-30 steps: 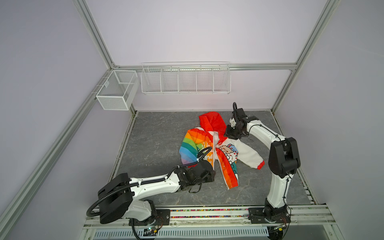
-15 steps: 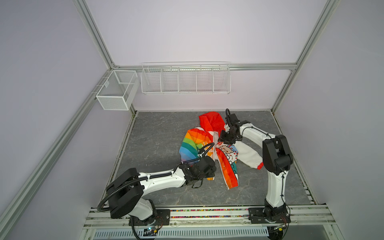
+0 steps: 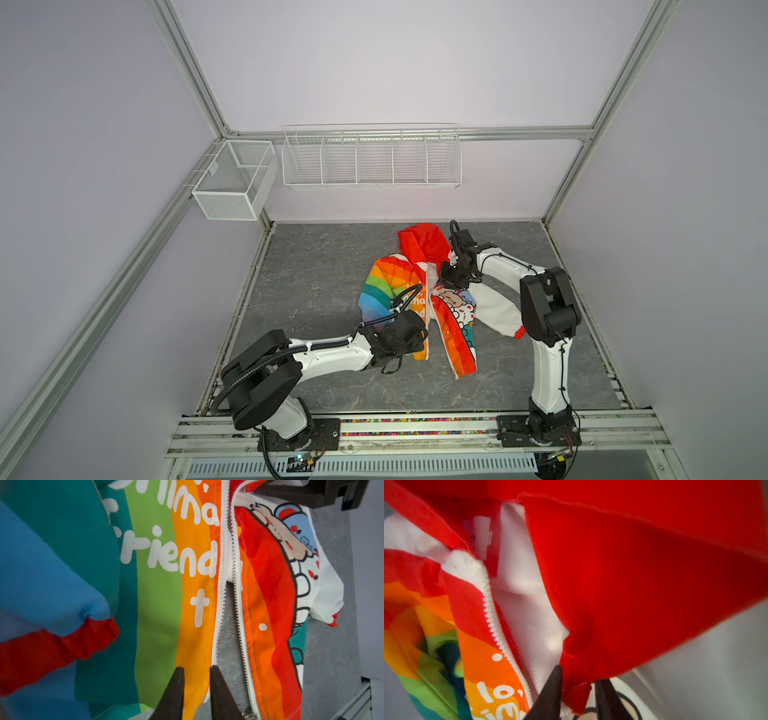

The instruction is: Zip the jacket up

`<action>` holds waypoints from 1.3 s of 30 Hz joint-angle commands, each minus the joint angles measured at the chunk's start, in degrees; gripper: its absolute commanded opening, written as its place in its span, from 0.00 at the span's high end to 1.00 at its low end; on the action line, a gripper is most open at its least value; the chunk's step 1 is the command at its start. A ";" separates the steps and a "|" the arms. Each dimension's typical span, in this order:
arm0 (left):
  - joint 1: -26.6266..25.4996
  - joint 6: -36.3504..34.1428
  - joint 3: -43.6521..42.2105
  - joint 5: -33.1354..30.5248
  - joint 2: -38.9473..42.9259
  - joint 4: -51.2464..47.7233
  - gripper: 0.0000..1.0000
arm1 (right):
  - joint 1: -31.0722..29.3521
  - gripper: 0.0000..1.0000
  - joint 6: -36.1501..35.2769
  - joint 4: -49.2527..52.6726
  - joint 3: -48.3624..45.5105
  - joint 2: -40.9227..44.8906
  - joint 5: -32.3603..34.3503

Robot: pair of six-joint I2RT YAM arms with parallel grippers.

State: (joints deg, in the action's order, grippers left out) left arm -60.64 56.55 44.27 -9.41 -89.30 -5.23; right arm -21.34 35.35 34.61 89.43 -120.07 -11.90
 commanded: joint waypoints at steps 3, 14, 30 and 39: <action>0.59 1.46 -2.20 0.91 -2.33 3.24 0.80 | 1.12 0.89 1.25 0.30 2.28 0.48 -0.47; 0.79 2.35 -3.68 2.11 -4.69 5.17 0.83 | 3.66 0.93 0.21 4.44 7.31 2.71 1.70; 0.79 3.54 -5.16 2.51 -4.72 6.30 0.84 | 5.12 0.93 -4.55 16.16 27.72 -9.95 7.98; 0.95 3.75 -5.07 1.87 -3.80 5.25 0.84 | 5.56 0.66 -7.47 18.56 29.58 -10.68 10.14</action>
State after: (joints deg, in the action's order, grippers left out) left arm -60.01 59.55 40.16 -7.42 -93.17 1.63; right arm -16.29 29.71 51.86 119.90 -133.53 -3.05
